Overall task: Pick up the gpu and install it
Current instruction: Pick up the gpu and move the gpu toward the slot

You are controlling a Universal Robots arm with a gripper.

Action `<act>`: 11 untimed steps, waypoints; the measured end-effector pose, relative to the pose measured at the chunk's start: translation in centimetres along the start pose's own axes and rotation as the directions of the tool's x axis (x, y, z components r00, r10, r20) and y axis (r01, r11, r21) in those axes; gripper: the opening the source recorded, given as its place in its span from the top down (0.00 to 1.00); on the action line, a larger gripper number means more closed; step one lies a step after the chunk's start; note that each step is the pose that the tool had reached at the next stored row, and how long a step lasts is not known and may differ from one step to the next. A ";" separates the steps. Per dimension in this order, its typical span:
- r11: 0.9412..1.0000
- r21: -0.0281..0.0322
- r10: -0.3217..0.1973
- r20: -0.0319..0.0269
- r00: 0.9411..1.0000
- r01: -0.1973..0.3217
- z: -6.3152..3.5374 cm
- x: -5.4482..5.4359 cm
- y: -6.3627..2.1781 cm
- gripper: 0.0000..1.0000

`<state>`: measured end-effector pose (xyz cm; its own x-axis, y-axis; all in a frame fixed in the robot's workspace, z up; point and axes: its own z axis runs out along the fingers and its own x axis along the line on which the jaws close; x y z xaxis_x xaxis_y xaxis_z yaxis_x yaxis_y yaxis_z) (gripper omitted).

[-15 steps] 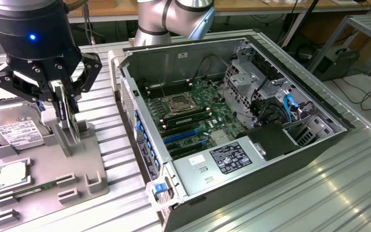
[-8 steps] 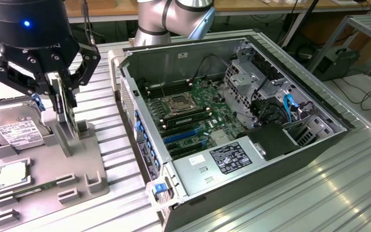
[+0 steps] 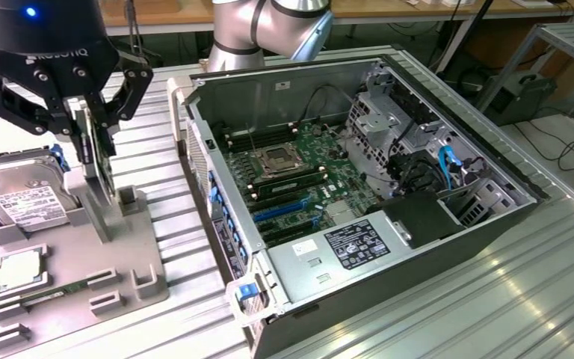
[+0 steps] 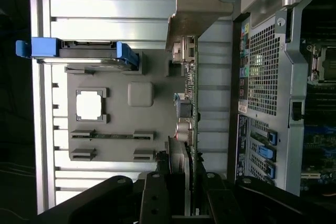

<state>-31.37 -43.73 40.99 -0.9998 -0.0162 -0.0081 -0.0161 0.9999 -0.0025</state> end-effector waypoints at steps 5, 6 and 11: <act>1.000 0.000 0.000 0.000 1.000 0.000 -1.23 0.0 0.00 0.72; 1.000 0.000 0.000 0.000 1.000 0.000 -1.47 0.0 0.00 0.72; 1.000 0.001 0.000 0.000 1.000 0.000 -2.44 0.0 -0.01 0.72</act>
<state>-31.36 -43.73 43.43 -0.9998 -0.0163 -0.0080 -0.0163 0.9999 -0.0031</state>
